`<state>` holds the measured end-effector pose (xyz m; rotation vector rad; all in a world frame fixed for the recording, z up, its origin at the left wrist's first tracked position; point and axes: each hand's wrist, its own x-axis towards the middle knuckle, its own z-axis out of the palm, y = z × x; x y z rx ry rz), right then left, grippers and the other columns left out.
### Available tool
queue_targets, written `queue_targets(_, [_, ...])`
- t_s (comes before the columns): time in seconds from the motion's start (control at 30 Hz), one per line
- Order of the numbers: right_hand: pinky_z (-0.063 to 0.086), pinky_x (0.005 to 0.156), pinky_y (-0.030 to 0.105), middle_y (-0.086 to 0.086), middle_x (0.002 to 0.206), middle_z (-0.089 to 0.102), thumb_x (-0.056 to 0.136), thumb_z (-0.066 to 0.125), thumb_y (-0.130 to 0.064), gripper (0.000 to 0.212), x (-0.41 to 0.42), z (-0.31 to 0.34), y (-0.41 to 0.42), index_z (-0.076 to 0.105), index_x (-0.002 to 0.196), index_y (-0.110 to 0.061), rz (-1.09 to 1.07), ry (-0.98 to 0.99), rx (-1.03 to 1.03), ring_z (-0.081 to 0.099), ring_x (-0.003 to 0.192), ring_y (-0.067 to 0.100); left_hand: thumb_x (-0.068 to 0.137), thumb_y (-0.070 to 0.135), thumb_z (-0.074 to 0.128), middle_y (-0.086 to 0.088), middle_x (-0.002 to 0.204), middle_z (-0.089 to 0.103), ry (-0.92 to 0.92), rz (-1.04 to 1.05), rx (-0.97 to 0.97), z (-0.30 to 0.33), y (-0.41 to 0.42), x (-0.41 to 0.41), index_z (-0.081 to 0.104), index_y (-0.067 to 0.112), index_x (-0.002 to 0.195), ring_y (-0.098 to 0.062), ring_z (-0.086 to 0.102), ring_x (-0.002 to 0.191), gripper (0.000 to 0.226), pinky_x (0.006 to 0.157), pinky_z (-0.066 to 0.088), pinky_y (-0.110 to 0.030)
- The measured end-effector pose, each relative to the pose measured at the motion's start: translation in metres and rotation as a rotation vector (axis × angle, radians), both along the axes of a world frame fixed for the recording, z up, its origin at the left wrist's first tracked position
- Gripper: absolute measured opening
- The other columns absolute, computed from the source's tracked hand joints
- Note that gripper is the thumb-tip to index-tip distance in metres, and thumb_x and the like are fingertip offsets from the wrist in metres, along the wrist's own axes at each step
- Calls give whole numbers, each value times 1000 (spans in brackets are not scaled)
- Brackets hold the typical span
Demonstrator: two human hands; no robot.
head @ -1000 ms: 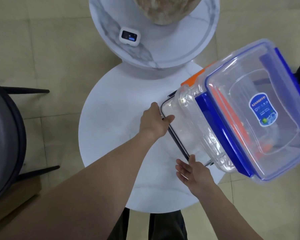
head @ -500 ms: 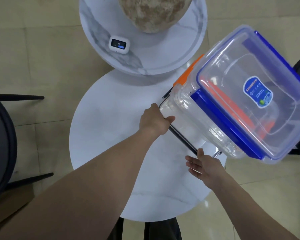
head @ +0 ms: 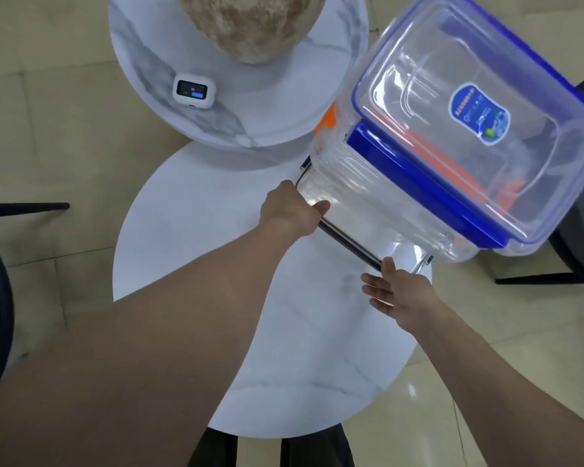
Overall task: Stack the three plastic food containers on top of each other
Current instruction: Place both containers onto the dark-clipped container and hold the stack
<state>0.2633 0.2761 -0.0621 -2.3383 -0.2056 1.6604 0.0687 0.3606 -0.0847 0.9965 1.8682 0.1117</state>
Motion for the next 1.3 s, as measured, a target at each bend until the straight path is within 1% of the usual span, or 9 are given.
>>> queue_targets(0.07, [55, 88, 39, 8, 96, 77, 104, 53, -36, 25, 2, -1, 5, 59, 112, -13, 14, -8, 6, 72, 92, 25, 83, 52, 73, -11, 122, 66, -3, -2, -11, 1, 4, 1, 55, 8, 124, -31, 66, 104, 63, 74, 51, -34])
queue_targets(0.13, [56, 89, 40, 7, 94, 77, 104, 53, -37, 27, 5, -2, 10, 59, 111, -12, 33, -14, 9, 72, 89, 23, 83, 52, 73, -11, 123, 65, -9, 2, -27, 1, 8, 2, 54, 8, 126, -32, 67, 104, 64, 82, 57, -37])
queue_targets(0.23, [57, 93, 41, 6, 92, 77, 103, 54, -38, 26, 9, -4, 17, 59, 104, -12, 45, -29, 17, 72, 87, 22, 83, 52, 72, -12, 124, 65, -27, 18, -40, 2, 12, 4, 53, 8, 126, -33, 68, 104, 65, 90, 59, -43])
queue_targets(0.33, [56, 94, 42, 5, 88, 77, 103, 55, -38, 23, 13, -6, 21, 59, 96, -16, 50, -35, 24, 72, 85, 22, 83, 52, 73, -12, 124, 65, -45, 30, -34, 3, 15, 5, 54, 6, 126, -34, 69, 103, 65, 90, 59, -44])
queue_targets(0.43, [57, 93, 42, 4, 87, 77, 102, 55, -39, 24, 15, -8, 21, 60, 94, -17, 68, -42, 30, 72, 80, 21, 83, 52, 73, -12, 122, 65, -45, 27, -33, 3, 16, 6, 54, 7, 125, -33, 70, 100, 65, 89, 60, -44])
queue_targets(0.6, [58, 90, 41, 4, 87, 78, 102, 55, -42, 27, 17, -10, 20, 60, 93, -17, 89, -53, 37, 73, 79, 20, 82, 51, 73, -11, 118, 66, -62, 43, -38, 3, 18, 6, 54, 7, 124, -30, 72, 90, 64, 86, 62, -43])
queue_targets(0.9, [57, 84, 39, 2, 84, 78, 100, 56, -46, 30, 19, -13, 21, 60, 95, -18, 105, -48, 30, 74, 76, 18, 82, 50, 74, -10, 113, 67, -92, 84, -44, 2, 20, 8, 54, 10, 124, -28, 72, 86, 62, 85, 62, -42])
queue_targets(1.07, [57, 85, 40, 2, 82, 77, 100, 55, -47, 30, 18, -13, 21, 59, 94, -18, 124, -70, 29, 73, 74, 19, 84, 49, 73, -8, 107, 64, -88, 83, -67, 4, 22, 10, 52, 9, 120, -28, 73, 85, 58, 84, 63, -42])
queue_targets(1.3, [58, 88, 41, 2, 83, 77, 99, 56, -47, 33, 20, -12, 23, 58, 106, -15, 138, -65, 14, 74, 76, 18, 85, 47, 73, -10, 110, 64, -89, 85, -63, 5, 21, 10, 51, 8, 127, -29, 73, 88, 62, 85, 63, -44])
